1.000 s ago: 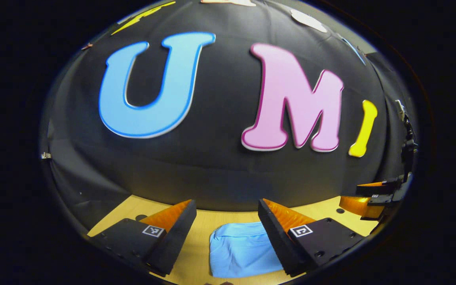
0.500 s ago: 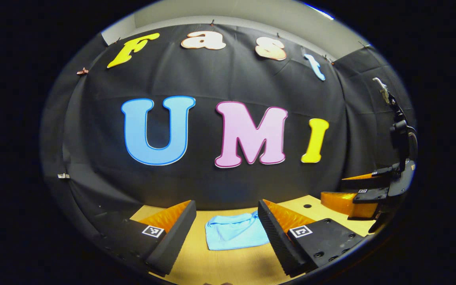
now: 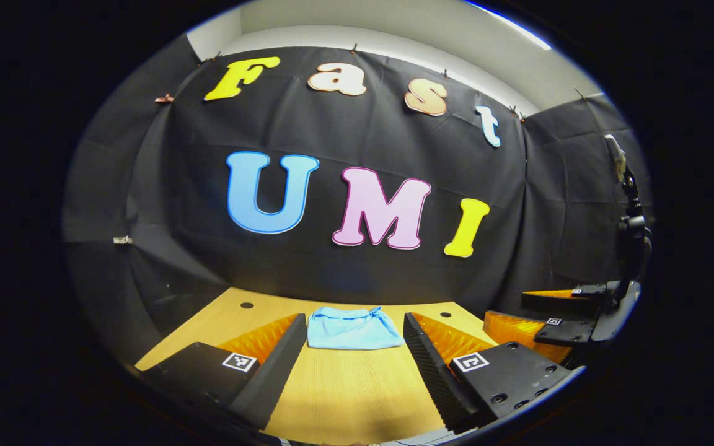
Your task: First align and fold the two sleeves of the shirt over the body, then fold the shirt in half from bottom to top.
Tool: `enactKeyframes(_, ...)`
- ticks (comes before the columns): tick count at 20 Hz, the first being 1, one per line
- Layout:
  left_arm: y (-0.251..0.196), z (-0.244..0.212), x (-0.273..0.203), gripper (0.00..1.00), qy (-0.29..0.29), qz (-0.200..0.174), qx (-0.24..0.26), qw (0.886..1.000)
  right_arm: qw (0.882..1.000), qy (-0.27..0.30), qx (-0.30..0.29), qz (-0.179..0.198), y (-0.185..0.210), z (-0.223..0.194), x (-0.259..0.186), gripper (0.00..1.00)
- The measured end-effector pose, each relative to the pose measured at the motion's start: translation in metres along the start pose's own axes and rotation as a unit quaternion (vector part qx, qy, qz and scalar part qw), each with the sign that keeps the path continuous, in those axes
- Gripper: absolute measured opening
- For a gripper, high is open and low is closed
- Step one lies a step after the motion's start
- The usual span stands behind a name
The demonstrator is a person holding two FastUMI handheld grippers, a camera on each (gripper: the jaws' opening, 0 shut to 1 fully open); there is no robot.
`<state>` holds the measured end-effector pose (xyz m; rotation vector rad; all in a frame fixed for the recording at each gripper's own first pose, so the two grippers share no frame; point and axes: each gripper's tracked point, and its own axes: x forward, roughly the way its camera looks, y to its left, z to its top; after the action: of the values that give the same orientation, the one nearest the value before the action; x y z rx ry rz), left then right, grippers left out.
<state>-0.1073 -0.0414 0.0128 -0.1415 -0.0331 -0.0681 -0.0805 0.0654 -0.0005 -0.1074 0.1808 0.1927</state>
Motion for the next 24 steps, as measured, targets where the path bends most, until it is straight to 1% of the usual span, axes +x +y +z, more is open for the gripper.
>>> enactKeyframes(2, 0.009, -0.004, -0.020, 0.98, 0.005, 0.016, -0.014, 1.000, 1.000, -0.001, 0.006, -0.011, -0.003, 0.002, -0.022, 0.97)
enactKeyframes(4, 0.012, -0.009, -0.034, 0.97, 0.011, 0.022, -0.014, 1.000, 0.999, -0.006, 0.020, -0.042, -0.018, 0.001, -0.040, 0.97)
enactKeyframes(7, 0.024, -0.006, -0.049, 0.97, 0.010, 0.039, -0.008, 0.999, 0.998, -0.012, 0.030, -0.061, -0.020, -0.002, -0.050, 0.97)
enactKeyframes(9, 0.027, -0.004, -0.050, 0.97, 0.007, 0.044, -0.010, 0.999, 0.998, -0.008, 0.027, -0.062, -0.013, -0.006, -0.053, 0.97)
enactKeyframes(12, 0.031, -0.004, -0.049, 0.97, 0.004, 0.046, 0.014, 0.999, 0.998, -0.008, 0.034, -0.058, -0.001, -0.013, -0.049, 0.97)
enactKeyframes(15, 0.026, -0.003, -0.040, 0.97, 0.004, 0.034, 0.030, 0.999, 0.998, -0.015, 0.027, -0.050, 0.008, -0.012, -0.040, 0.97)
enactKeyframes(19, 0.025, 0.004, -0.026, 0.97, -0.004, 0.030, 0.051, 0.998, 0.999, -0.020, 0.025, -0.041, 0.017, -0.010, -0.030, 0.97)
enactKeyframes(24, 0.026, 0.009, -0.015, 0.97, -0.008, 0.032, 0.053, 0.998, 0.998, -0.031, 0.022, -0.041, 0.017, -0.004, -0.016, 0.97)
